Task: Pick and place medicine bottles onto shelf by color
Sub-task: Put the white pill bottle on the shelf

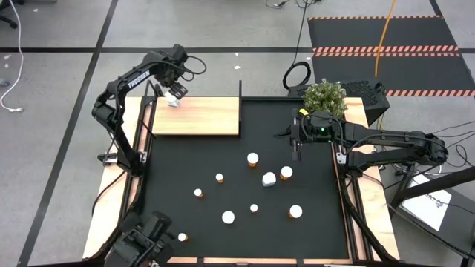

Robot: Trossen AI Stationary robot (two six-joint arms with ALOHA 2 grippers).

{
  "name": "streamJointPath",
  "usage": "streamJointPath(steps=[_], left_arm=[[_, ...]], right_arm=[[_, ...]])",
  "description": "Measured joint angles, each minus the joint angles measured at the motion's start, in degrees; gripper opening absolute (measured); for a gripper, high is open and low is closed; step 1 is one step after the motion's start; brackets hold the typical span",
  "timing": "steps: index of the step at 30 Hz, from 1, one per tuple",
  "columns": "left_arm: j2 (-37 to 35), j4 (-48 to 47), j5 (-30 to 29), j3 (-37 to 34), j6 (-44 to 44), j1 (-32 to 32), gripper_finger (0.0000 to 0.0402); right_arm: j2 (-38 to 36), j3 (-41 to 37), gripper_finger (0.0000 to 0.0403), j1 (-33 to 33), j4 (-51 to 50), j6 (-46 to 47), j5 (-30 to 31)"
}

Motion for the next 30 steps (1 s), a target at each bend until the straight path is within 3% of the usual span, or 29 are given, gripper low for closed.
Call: streamJointPath(steps=[11,19,24,30], left_arm=[[-5.63,0.51,-0.76,-0.04,-0.42,-2.64,0.0229],[-12.18,-10.42,-0.47,-1.32,-5.57,-13.61,0.0225],[-11.52,-11.04,-0.23,-6.40,-10.05,-18.96,0.0177],[-10.97,-7.01,-2.94,-13.45,-17.44,-19.74,0.0110]], right_arm=[[0.00,0.00,0.0000,0.00,0.02,0.07,0.00],[0.00,0.00,0.0000,0.00,-0.24,-0.04,0.00],[0.00,0.00,0.0000,0.00,-0.42,-0.17,0.00],[0.00,0.00,0.0000,0.02,-0.50,-0.20,0.00]])
